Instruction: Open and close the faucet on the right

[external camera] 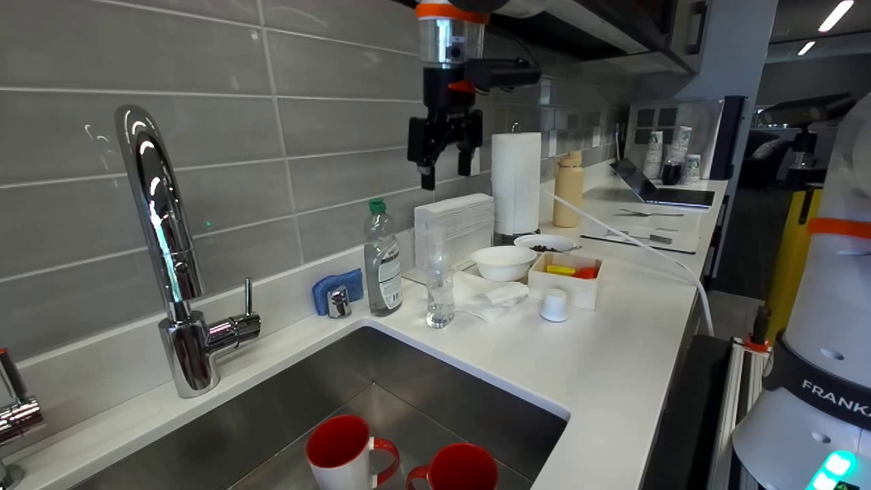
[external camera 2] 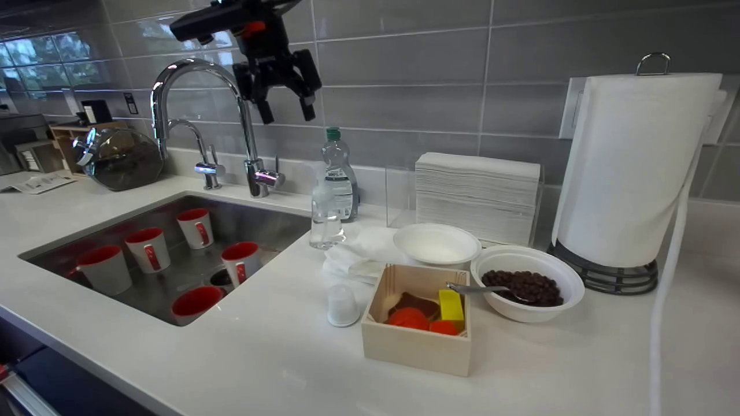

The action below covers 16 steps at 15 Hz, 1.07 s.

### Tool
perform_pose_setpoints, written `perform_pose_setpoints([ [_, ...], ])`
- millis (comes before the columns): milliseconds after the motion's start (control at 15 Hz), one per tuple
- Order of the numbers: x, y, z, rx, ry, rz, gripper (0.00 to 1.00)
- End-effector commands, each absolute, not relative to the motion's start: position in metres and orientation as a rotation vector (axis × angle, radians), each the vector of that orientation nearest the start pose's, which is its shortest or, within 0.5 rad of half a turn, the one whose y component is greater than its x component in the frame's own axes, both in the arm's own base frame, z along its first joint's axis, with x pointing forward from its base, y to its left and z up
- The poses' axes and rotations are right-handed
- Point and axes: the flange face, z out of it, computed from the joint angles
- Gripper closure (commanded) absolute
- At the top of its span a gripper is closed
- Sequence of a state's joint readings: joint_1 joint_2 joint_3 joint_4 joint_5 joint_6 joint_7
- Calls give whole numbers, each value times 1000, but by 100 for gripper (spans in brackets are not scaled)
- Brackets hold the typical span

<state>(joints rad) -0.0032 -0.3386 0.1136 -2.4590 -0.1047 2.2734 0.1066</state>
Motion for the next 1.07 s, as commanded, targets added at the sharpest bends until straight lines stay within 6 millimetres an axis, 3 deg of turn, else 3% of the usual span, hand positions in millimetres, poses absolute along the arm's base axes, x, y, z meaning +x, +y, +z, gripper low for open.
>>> perform_pose_setpoints([
  [0,438,94,461,-3238,-162,-375,0],
  [133,443,121,457,-3202,-228,-396,0],
  [333,454,159,427,-3097,-324,-444,0],
  [733,489,205,333,-2853,-304,-535,0],
  [1000,506,227,287,-2744,-309,-571,0],
])
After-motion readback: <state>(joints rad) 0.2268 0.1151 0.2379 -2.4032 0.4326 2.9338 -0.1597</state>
